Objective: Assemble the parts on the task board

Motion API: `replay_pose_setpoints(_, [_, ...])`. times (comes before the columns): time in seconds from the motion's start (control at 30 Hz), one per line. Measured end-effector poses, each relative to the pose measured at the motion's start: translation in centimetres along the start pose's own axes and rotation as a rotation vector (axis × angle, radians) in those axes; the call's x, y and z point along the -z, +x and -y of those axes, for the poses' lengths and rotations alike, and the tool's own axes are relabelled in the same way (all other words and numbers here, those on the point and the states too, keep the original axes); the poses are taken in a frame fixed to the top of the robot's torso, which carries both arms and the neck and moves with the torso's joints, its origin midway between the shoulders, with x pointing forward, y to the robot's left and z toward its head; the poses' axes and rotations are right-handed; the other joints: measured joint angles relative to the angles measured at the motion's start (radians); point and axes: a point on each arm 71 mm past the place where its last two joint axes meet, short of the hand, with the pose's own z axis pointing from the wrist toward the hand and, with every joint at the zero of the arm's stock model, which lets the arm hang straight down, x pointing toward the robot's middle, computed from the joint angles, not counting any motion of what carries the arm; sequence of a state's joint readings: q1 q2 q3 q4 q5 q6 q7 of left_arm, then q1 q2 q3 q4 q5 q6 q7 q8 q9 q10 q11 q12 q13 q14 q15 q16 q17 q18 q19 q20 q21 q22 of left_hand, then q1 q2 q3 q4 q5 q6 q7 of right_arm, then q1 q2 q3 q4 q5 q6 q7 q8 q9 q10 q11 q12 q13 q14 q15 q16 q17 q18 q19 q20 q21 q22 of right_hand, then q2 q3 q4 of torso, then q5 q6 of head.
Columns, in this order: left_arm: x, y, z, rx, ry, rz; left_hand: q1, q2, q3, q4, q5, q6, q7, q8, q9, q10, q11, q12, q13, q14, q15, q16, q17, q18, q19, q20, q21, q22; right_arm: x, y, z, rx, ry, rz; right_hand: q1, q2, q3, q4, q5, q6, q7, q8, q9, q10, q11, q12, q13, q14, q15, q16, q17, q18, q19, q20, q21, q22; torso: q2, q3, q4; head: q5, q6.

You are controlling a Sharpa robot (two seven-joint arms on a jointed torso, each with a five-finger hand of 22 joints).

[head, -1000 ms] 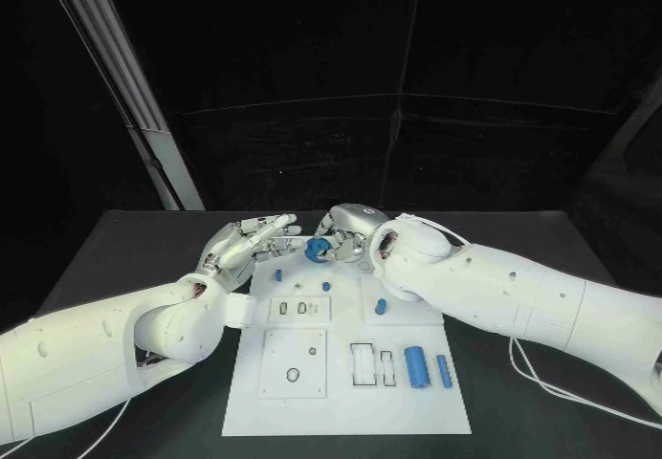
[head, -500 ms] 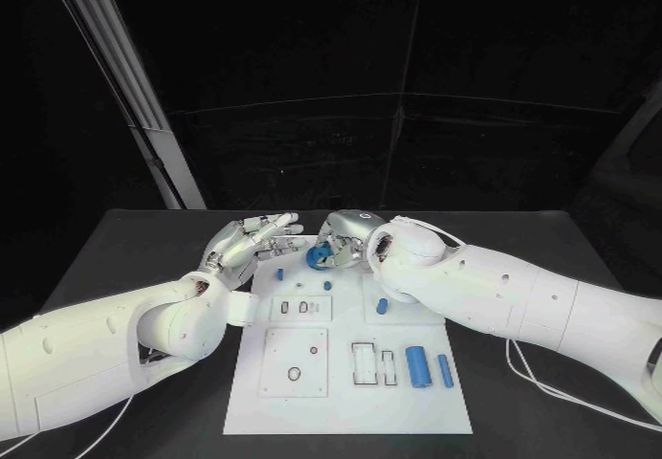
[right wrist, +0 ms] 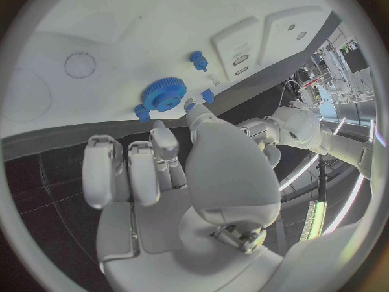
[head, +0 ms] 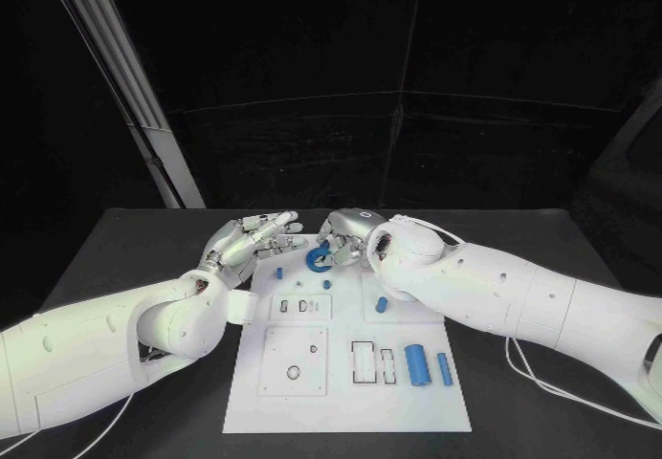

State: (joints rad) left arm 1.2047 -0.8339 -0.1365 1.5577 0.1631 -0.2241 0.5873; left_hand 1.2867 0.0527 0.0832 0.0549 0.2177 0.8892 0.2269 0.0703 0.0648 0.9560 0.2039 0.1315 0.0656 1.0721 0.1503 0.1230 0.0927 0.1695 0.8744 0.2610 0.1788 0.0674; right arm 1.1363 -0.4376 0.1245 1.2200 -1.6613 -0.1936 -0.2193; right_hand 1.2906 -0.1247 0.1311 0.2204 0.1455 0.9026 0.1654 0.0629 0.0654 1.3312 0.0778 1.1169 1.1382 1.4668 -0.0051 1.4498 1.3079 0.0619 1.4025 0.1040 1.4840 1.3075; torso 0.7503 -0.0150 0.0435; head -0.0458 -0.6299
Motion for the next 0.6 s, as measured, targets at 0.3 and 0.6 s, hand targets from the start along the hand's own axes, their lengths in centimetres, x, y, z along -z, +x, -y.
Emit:
replay_pose_setpoints(0.3, [0.0, 0.0, 0.0, 0.000, -0.002, 0.000, 0.000, 0.000, 0.000, 0.000, 0.000, 0.000, 0.000, 0.000, 0.000, 0.000, 0.000, 0.000, 0.000, 0.000, 0.000, 0.000, 0.000, 0.000, 0.000, 0.000, 0.000, 0.000, 0.0, 0.1, 0.0, 0.004, 0.001, -0.011, -0.006, 0.008, -0.040, 0.024, 0.005, -0.011, 0.006, 0.000, 0.004, -0.008, 0.001, -0.011, -0.011, 0.000, 0.000, -0.005, 0.000, 0.000, -0.003, 0.003, -0.005, 0.000, 0.000, -0.0002, 0.0000, 0.001, 0.000])
replay_pose_setpoints(0.6, [0.0, 0.0, 0.0, 0.000, -0.004, 0.000, 0.000, 0.000, 0.000, 0.000, 0.000, 0.000, 0.000, 0.000, 0.000, 0.000, 0.000, 0.000, 0.000, 0.000, 0.000, 0.000, 0.000, 0.000, 0.000, 0.000, 0.000, 0.000, 1.0, -0.2, 1.1, 0.000, 0.001, 0.000, 0.016, 0.035, -0.057, 0.033, 0.063, 0.006, -0.002, 0.006, 0.006, 0.004, -0.006, 0.022, 0.020, 0.000, 0.000, -0.005, 0.000, 0.000, 0.000, 0.007, -0.005, 0.000, -0.001, -0.0002, 0.0000, 0.001, 0.002])
